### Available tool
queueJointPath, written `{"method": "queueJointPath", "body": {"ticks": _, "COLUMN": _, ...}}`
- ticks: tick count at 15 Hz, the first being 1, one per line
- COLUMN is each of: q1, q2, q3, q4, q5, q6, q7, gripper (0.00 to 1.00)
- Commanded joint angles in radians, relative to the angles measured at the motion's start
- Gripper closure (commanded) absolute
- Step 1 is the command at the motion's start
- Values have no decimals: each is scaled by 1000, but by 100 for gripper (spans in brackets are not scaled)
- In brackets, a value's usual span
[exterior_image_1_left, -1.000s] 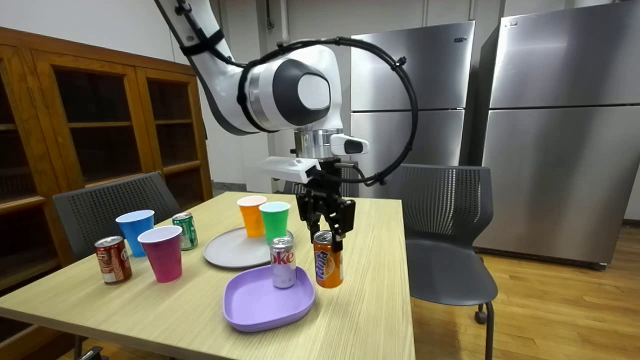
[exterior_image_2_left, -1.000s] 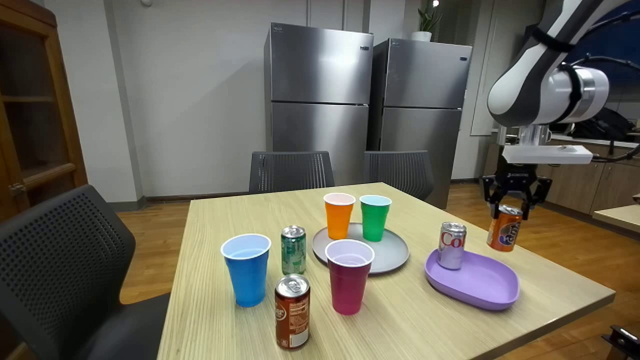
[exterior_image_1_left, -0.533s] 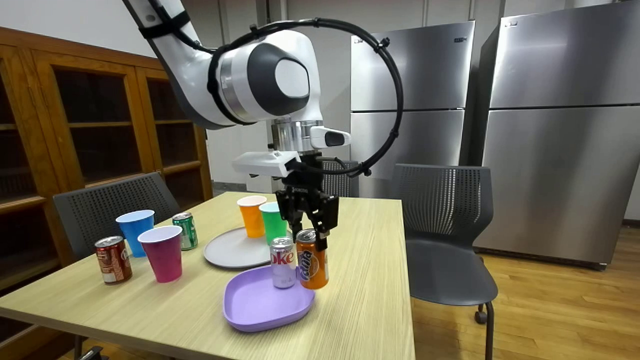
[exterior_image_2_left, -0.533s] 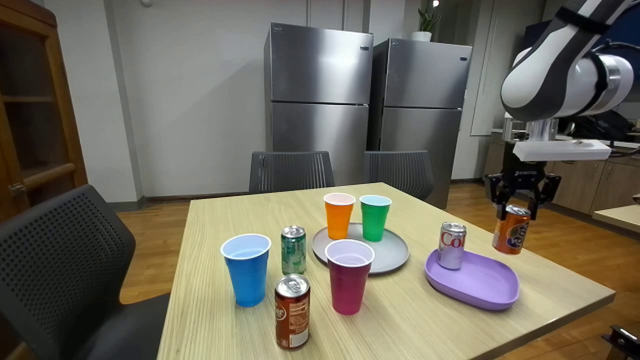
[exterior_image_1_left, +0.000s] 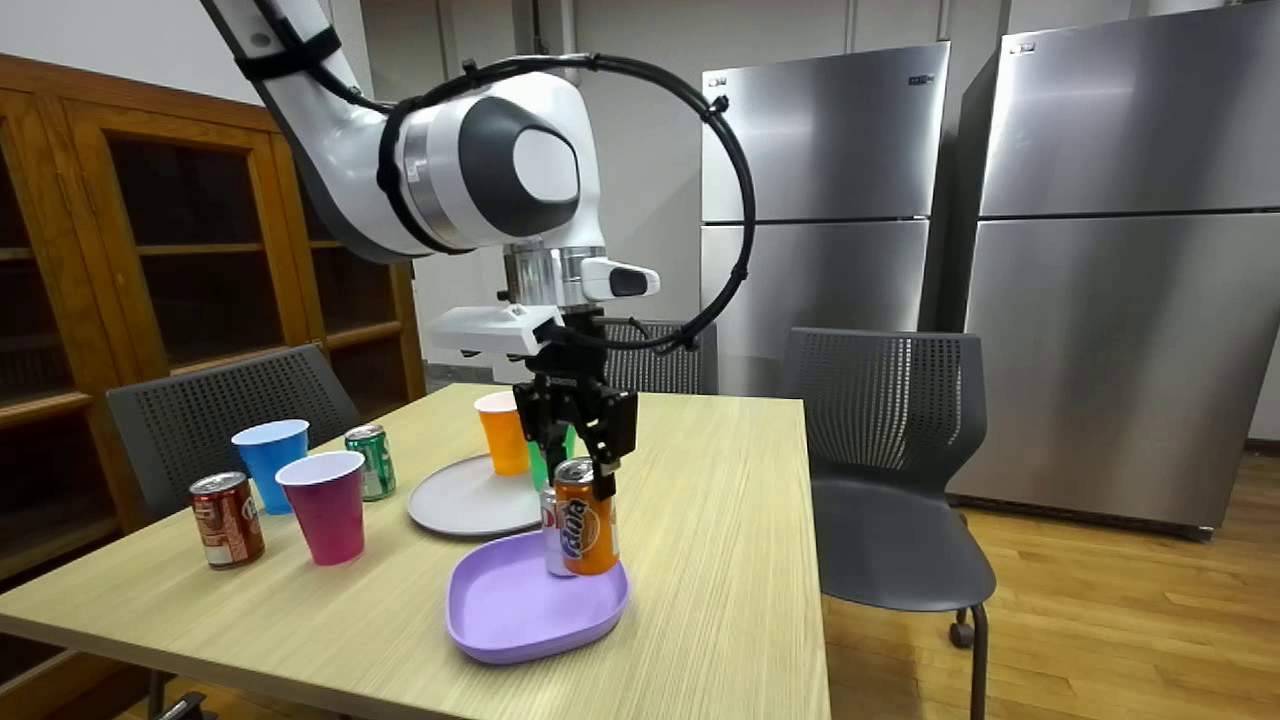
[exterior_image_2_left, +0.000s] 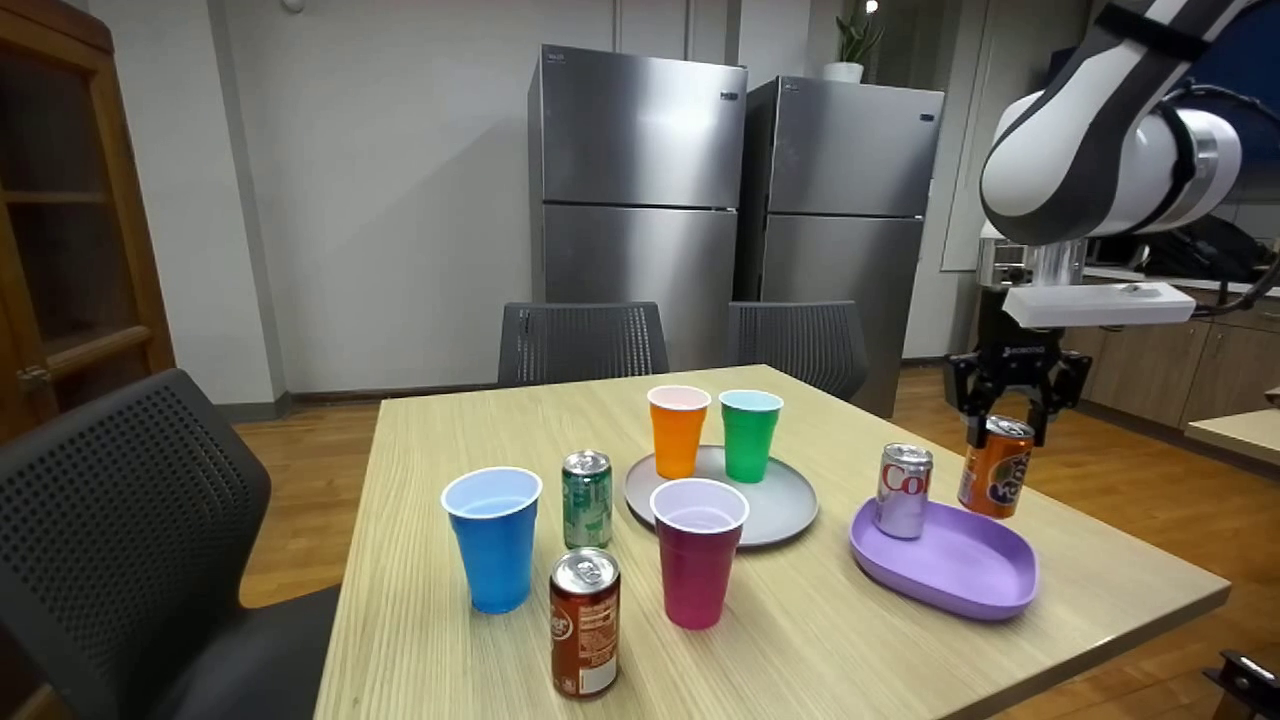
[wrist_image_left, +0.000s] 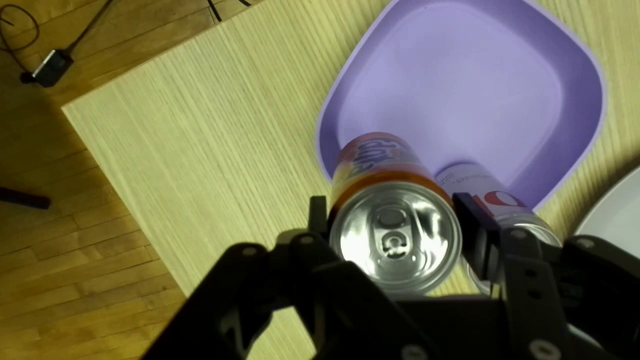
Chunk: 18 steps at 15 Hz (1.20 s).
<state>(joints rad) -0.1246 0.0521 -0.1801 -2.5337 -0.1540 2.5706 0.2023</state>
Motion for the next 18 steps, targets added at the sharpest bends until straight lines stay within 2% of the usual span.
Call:
{"method": "queueJointPath", "body": {"ticks": 1, "q1": 11, "q2": 13, "q3": 23, "q4": 6, "q5": 4, "q6": 3, "q7": -5, "gripper": 62}}
{"method": "queueJointPath", "body": {"ticks": 18, "q1": 18, "q2": 176, "q3": 30, "q4": 108, "q5": 42, "q6": -7, "q7": -41, "gripper": 62}}
